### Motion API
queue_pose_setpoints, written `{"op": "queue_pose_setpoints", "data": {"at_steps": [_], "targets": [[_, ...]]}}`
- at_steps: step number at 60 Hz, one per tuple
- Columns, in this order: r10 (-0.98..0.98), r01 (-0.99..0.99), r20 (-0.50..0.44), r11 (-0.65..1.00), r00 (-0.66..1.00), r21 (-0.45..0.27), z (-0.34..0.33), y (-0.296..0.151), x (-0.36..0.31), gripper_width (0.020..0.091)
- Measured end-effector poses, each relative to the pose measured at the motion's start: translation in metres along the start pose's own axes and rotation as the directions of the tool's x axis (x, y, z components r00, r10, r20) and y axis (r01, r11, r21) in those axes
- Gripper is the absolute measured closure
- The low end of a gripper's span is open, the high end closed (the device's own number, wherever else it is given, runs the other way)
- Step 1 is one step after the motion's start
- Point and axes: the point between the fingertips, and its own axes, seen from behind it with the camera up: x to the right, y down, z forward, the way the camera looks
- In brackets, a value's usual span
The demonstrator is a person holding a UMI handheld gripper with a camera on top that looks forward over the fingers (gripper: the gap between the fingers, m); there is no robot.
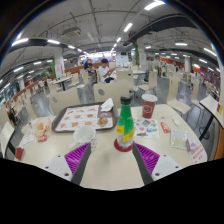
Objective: Pour water
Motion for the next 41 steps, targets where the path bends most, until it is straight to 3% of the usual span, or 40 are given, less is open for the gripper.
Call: {"op": "queue_pose_setpoints", "data": {"at_steps": [11,23,41], "targets": [[0.024,-0.024,0.000,0.998,1.000,-0.053,-0.063,0.016,-0.095,0.0255],[0.010,-0.009,0.025,0.999,1.000,-0.032,-0.114,0.002,-0.201,0.0258],[-0.039,0.041,0.040,0.998,0.998,-0.042,-0.150,-0.004,-0.277,0.0265]]}}
